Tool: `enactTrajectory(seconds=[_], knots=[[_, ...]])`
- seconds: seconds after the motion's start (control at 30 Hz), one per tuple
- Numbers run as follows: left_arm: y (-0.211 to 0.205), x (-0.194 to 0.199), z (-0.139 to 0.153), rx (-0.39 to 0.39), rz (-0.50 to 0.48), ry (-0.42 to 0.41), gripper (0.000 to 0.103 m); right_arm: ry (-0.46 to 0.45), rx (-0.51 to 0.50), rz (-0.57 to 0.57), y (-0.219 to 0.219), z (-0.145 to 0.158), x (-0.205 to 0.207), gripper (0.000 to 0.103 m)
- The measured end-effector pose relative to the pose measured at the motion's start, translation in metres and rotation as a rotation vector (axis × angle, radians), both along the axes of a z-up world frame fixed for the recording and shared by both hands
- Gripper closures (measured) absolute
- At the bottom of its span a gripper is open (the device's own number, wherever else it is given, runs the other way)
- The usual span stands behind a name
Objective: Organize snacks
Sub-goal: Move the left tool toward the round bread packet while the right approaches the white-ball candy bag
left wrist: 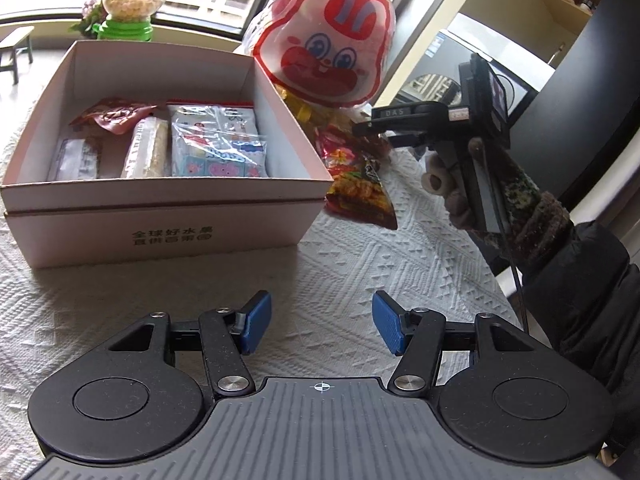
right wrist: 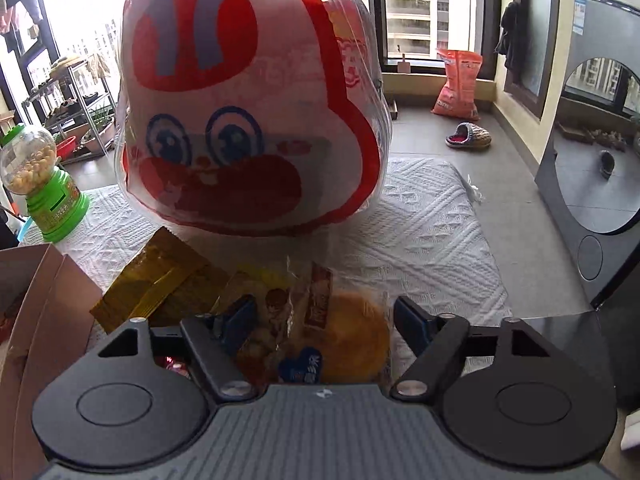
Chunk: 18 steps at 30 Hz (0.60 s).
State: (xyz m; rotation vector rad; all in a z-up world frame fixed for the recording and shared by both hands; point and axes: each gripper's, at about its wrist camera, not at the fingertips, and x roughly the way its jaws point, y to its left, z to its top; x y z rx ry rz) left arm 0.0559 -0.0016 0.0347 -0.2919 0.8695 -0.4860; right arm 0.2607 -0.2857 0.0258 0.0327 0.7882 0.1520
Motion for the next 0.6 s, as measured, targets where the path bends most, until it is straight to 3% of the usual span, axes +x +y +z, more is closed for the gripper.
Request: enactTrajectory(seconds=[0.03,0.13,0.47,0.53,0.6], knots=[[-0.001,0.001,-0.001,0.000,-0.002,0.003,0.041,0.003,-0.007,0.012,0.000,0.001,-0.007,0.043],[-0.007,0.003,-0.003,0.003,-0.013,0.011,0.042,0.010,-0.026,0.073,0.000,0.002,-0.035,0.050],[-0.021,0.002,-0.003,0.009,-0.037,0.029,0.042,0.044,0.102,0.413,0.021,0.023,-0.138,0.046],[-0.023,0.002,-0.002,0.006,-0.042,0.030,0.042,0.003,0.104,0.381,0.023,0.032,-0.137,0.037],[-0.026,0.002,0.000,0.001,-0.048,0.030,0.042,-0.078,0.040,0.280,0.025,0.038,-0.125,0.029]])
